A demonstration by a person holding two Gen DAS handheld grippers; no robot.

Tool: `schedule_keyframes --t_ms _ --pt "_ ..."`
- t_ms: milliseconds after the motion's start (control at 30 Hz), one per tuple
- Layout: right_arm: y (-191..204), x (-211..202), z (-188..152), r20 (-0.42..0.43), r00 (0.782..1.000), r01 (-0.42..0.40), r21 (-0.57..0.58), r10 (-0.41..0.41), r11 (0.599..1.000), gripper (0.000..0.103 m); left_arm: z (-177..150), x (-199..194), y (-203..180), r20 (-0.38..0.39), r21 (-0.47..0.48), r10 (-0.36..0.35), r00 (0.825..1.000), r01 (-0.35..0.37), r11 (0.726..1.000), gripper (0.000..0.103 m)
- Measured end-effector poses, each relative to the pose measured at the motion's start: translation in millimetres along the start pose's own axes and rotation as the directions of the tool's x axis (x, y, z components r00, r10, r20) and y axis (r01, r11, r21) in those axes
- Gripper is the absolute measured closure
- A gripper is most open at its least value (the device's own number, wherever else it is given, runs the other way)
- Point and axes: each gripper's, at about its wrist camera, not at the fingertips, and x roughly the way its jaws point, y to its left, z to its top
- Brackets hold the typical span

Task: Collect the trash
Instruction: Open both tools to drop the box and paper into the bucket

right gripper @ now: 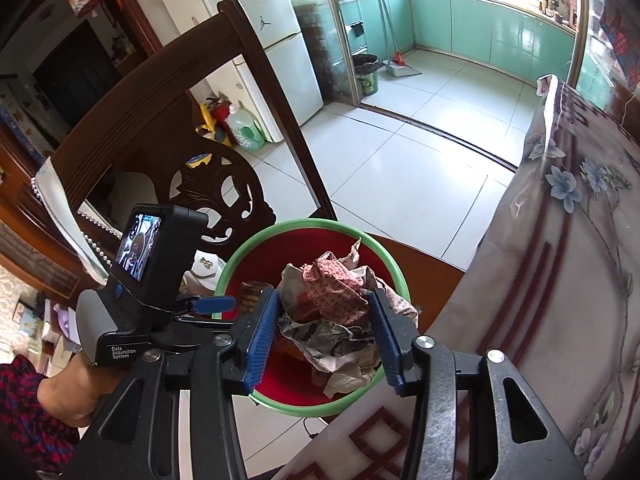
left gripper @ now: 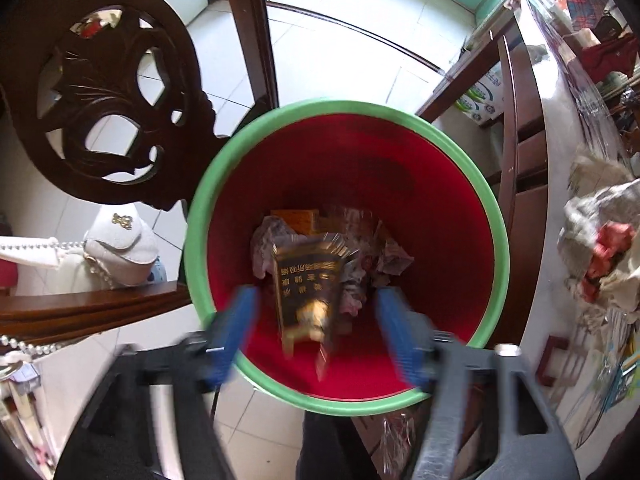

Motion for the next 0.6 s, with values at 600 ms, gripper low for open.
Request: schedule_keyframes --t_ms 600 --pt "-15.7 -67.1 -23.8 0.097 0.992 0.074 0.012 -0.075 0.997 0.052 -33.3 -65.1 -23.3 0.184 -0.023 -0.005 0.983 0.009 1.0 0.023"
